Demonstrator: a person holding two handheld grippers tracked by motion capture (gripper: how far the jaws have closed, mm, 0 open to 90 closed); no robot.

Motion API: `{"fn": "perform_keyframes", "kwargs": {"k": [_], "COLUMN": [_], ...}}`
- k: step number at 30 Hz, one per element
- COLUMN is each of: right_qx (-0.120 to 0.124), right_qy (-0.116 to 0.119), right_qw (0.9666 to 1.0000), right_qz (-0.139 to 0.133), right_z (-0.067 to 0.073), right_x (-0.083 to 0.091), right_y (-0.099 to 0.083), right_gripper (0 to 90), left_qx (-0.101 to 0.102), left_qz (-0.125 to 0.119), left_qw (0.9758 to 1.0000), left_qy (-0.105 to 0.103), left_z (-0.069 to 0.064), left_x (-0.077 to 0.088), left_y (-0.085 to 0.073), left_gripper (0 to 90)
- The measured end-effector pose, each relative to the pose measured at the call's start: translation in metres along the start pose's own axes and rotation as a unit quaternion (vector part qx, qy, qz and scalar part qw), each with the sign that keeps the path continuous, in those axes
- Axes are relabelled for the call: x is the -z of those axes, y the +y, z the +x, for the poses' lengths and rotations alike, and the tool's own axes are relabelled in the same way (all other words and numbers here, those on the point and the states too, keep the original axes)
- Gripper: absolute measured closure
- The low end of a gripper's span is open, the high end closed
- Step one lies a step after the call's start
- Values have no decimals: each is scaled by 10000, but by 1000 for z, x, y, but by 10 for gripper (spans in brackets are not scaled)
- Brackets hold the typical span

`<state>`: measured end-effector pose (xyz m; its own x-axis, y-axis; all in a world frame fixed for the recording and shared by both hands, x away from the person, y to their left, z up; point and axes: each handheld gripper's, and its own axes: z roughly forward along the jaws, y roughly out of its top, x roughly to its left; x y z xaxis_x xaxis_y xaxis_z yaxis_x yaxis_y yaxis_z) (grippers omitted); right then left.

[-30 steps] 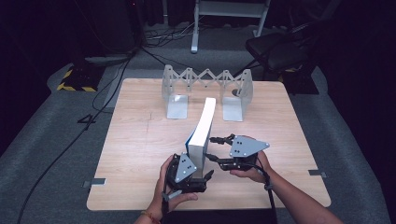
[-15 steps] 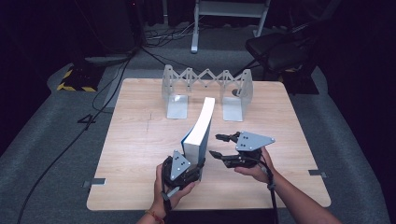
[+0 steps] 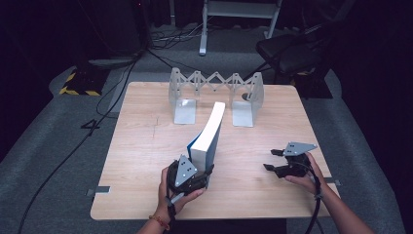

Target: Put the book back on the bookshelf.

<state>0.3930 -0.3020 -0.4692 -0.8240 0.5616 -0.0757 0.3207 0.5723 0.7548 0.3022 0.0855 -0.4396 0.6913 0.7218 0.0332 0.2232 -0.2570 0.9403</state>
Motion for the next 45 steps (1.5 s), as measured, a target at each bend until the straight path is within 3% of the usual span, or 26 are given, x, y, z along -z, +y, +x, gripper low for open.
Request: {"fn": "perform_keyframes", "kwargs": {"k": [4, 7, 10, 11, 16, 21, 22, 24, 27, 28, 29, 32, 33, 39, 41, 45], "right_qx": [-384, -474, -541, -539, -643, -710, -710, -703, -703, -694, -690, -690, -664, -587, -591, -628], "right_qy": [-38, -115, -135, -157, -161, -191, -191, -226, -232, -234, -222, -191, -159, -61, -37, 24], "right_qw": [9993, 9986, 9982, 9982, 9977, 9971, 9971, 9971, 9971, 9972, 9973, 9973, 9976, 9981, 9981, 9978], "right_qz": [1, 186, 235, 230, 156, 185, 185, 186, 184, 179, 149, 159, 138, 150, 174, 202], "right_z": [-15, -22, -25, -26, -29, -32, -32, -33, -33, -33, -33, -32, -32, -28, -28, -28], "right_x": [2, -2, -3, -3, -2, -1, -1, 0, 1, 1, 1, 2, 2, 1, -1, -4], "right_y": [-16, -22, -26, -26, -28, -31, -31, -32, -33, -33, -34, -34, -34, -34, -35, -35], "right_gripper": [338, 326, 326, 327, 330, 327, 327, 329, 330, 330, 330, 330, 329, 323, 319, 311], "left_qx": [-38, -79, -63, -57, -101, 32, 32, 41, -94, -94, -147, -184, -207, -168, -177, -42], "left_qz": [-19, -44, -87, -109, -115, -344, -344, -383, -440, -440, -481, -492, -496, -400, -248, -189], "left_qw": [10000, 9997, 9997, 9996, 9984, 9924, 9924, 9872, 9820, 9820, 9778, 9733, 9727, 9735, 9750, 9773], "left_qy": [-86, -213, -220, -268, -553, -1181, -1181, -1545, -1834, -1834, -2034, -2236, -2256, -2245, -2202, -2112], "left_z": [0, 3, 7, 14, 14, 10, 10, 1, -11, -11, -16, -21, -22, -11, -1, 12], "left_x": [-5, -6, -5, -5, -10, -14, -14, -20, -29, -29, -36, -42, -44, -37, -31, -26], "left_y": [4, 6, 7, 9, 9, 13, 13, 18, 24, 24, 28, 32, 33, 27, 21, 16], "left_gripper": [418, 457, 571, 589, 589, 594, 597, 598, 593, 592, 592, 592, 592, 591, 594, 595]}}
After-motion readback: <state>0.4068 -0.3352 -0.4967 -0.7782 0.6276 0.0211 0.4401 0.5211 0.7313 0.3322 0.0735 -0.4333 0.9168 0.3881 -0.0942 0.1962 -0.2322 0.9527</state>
